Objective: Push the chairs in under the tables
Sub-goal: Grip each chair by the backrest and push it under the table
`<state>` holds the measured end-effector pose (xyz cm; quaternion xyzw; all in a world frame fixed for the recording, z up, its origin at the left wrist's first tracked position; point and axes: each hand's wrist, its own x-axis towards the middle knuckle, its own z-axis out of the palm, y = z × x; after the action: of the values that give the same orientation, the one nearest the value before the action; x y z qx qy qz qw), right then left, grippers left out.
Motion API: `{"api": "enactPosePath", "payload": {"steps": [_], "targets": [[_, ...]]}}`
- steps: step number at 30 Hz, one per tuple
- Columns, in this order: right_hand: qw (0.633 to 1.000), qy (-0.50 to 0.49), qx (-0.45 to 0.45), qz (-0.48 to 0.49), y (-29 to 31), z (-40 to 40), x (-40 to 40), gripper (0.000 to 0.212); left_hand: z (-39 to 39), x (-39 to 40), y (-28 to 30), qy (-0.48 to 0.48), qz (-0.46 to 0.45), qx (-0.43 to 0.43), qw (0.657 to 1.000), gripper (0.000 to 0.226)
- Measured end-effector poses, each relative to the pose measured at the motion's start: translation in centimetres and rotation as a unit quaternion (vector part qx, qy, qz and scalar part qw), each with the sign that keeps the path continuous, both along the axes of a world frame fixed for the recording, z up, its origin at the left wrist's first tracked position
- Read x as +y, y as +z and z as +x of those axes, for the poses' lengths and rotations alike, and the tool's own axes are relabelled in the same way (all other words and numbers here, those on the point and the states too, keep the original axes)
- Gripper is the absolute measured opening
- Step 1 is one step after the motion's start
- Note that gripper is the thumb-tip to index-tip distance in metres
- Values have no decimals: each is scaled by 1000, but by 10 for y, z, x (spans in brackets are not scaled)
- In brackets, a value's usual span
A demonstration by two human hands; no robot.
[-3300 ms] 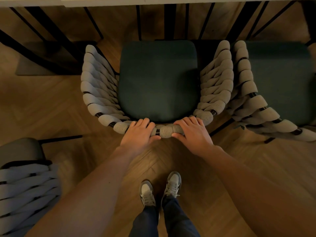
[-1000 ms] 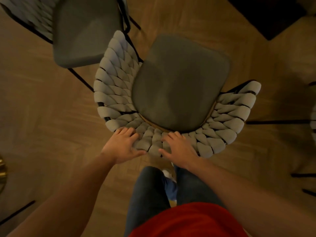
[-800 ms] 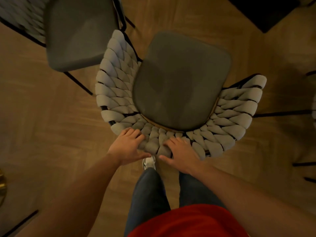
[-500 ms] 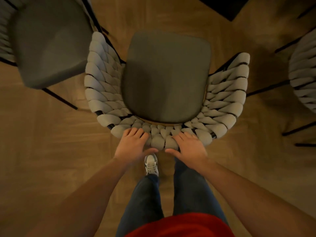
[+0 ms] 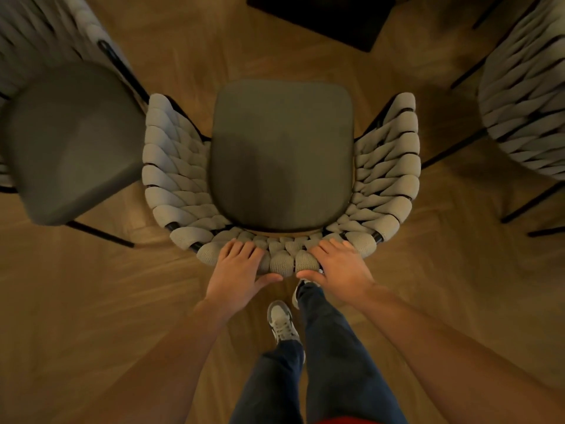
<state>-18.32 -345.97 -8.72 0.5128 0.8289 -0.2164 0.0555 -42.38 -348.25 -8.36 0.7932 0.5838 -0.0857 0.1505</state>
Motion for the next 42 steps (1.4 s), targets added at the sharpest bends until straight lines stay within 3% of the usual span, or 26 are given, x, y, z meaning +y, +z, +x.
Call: {"api": "enactPosePath", "payload": {"steps": [8, 15, 22, 26, 42], "targets": [[998, -60, -3, -20, 6, 9, 53, 91, 9, 80, 1, -57, -11, 5, 998, 74], [993, -107, -3, -56, 15, 35, 122, 111, 37, 167, 5, -100, -23, 12, 995, 76], [990, -132, -6, -50, 14, 54, 185, 95, 59, 246, 10, -123, -44, 12, 991, 83], [989, -139, -3, -47, 17, 66, 220, 103, 72, 286, 13, -130, -47, 15, 990, 80], [975, -218, 9, -51, 11, 81, 352, 99, 96, 451, 12, -186, -67, 3, 980, 71]]}}
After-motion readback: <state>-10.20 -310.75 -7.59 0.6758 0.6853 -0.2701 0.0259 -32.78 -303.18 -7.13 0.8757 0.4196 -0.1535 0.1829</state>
